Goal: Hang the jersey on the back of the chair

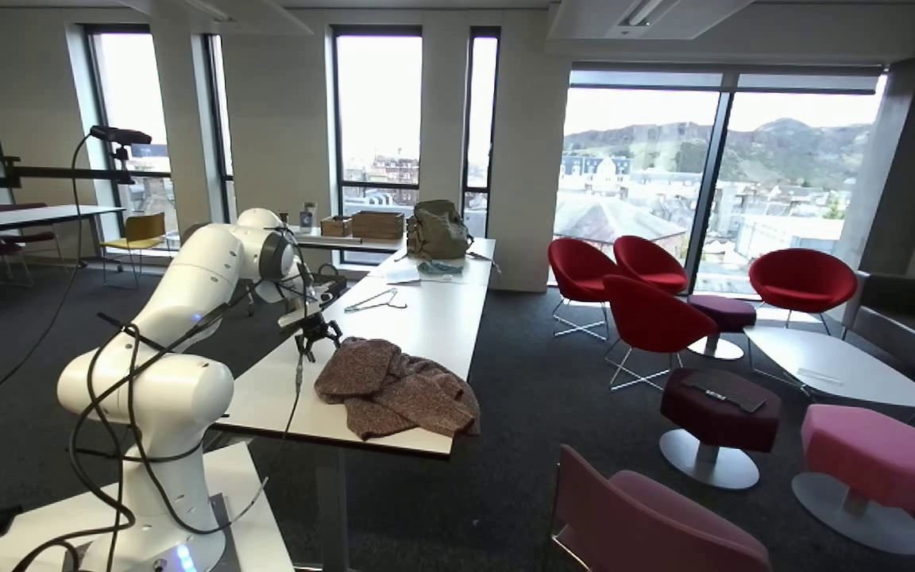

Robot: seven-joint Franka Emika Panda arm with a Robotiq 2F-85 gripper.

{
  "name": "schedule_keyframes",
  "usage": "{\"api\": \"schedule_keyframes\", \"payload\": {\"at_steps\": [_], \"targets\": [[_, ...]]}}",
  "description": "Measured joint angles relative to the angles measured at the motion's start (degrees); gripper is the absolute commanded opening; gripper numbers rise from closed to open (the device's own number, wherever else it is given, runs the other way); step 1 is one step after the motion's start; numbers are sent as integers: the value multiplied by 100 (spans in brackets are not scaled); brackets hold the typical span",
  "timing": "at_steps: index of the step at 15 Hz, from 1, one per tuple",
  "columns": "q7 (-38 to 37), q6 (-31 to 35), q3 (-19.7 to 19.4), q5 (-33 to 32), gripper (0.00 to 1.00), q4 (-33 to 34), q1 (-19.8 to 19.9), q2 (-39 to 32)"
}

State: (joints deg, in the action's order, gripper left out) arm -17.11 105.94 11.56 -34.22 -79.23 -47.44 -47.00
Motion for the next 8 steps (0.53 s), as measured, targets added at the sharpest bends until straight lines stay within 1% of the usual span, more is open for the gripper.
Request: {"api": "schedule_keyframes", "payload": {"at_steps": [4,8], "targets": [[96,0,-122,124,100,732,-224,-502],[147,-32,-343,283,100,1202,-415,-928]]}}
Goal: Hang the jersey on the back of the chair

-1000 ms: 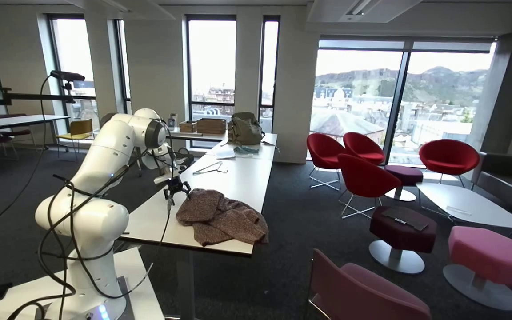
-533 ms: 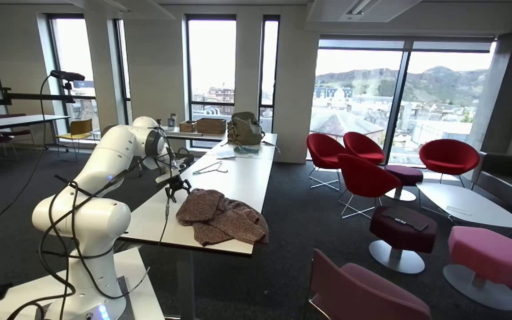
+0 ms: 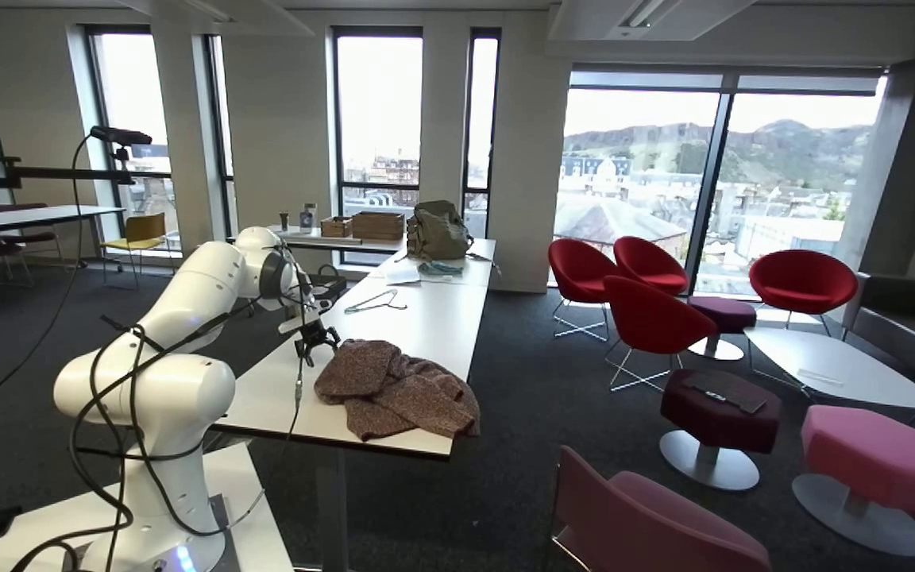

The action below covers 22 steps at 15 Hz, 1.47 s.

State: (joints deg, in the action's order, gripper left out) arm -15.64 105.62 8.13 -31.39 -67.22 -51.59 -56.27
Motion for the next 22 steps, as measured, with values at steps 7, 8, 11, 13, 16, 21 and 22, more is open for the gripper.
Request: {"api": "schedule_keyframes", "payload": {"at_steps": [7,8,11,13,16,21,22], "targets": [[-109,-542,-381,27,100,172,-156,-283],[-155,-614,-410,25,100,172,-156,-283],[-272,-745,-470,25,84,172,-160,-282],[-343,-812,-490,22,67,172,-167,-282],[-431,-876,-518,11,44,173,-180,-281],[-569,-880,-556,2,4,173,-181,-280],[-608,-880,-560,2,0,173,-182,-280]]}}
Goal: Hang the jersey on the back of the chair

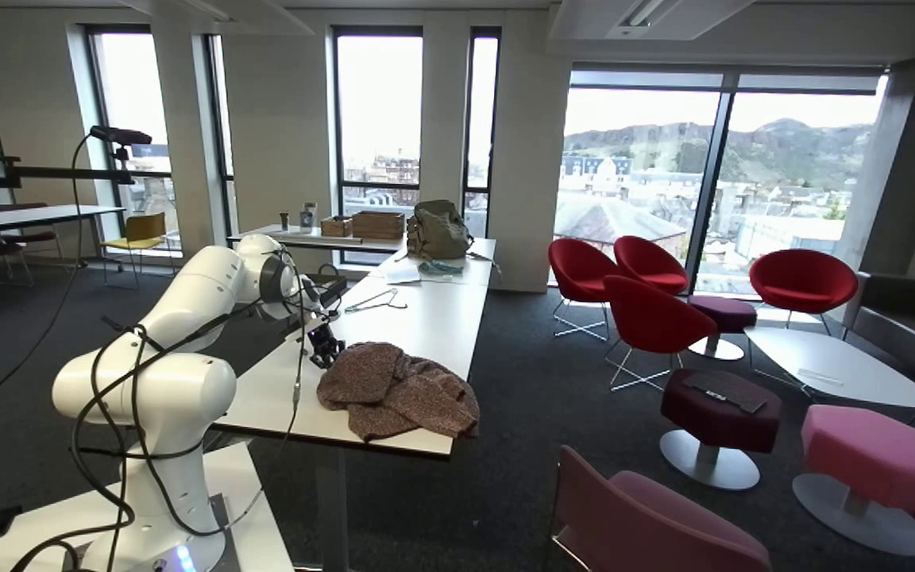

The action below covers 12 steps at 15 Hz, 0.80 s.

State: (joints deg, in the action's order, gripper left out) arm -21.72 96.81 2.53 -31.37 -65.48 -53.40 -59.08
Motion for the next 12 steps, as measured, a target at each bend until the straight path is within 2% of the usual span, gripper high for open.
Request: {"api": "schedule_keyframes", "payload": {"at_steps": [1,6,8,12], "targets": [[-37,0,-2,-1,4,0,0,0],[-263,97,10,6,3,1,-2,42],[-286,407,57,7,3,-29,-1,200],[-293,1350,193,12,3,-443,13,1104]]}}
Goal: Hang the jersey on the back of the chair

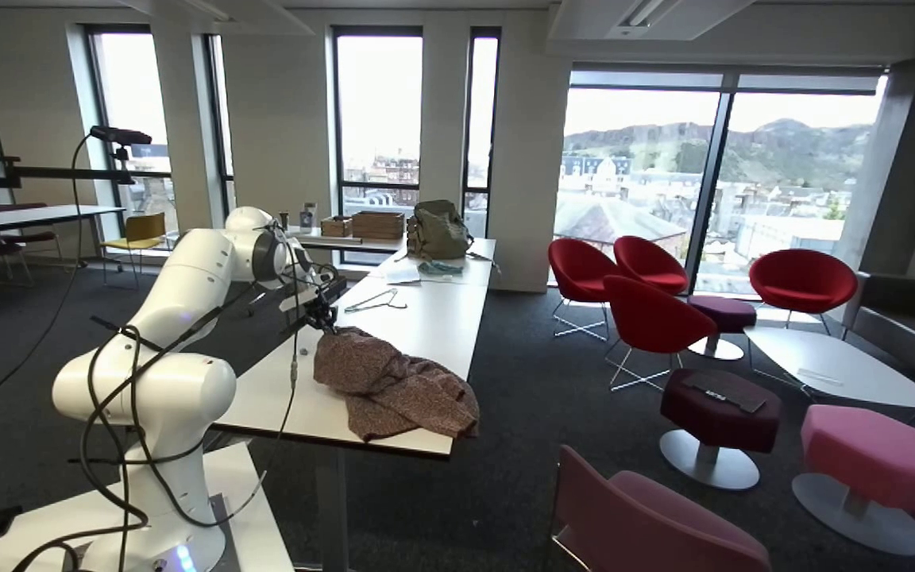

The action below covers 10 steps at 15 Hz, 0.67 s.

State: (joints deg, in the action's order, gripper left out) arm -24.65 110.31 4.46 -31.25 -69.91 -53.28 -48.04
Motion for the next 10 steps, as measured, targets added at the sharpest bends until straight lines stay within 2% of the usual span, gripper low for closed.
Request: {"api": "schedule_keyframes", "payload": {"at_steps": [3,10], "targets": [[-239,598,19,25,3,-567,40,802],[-736,1396,-6,18,3,-2093,201,2604]]}}
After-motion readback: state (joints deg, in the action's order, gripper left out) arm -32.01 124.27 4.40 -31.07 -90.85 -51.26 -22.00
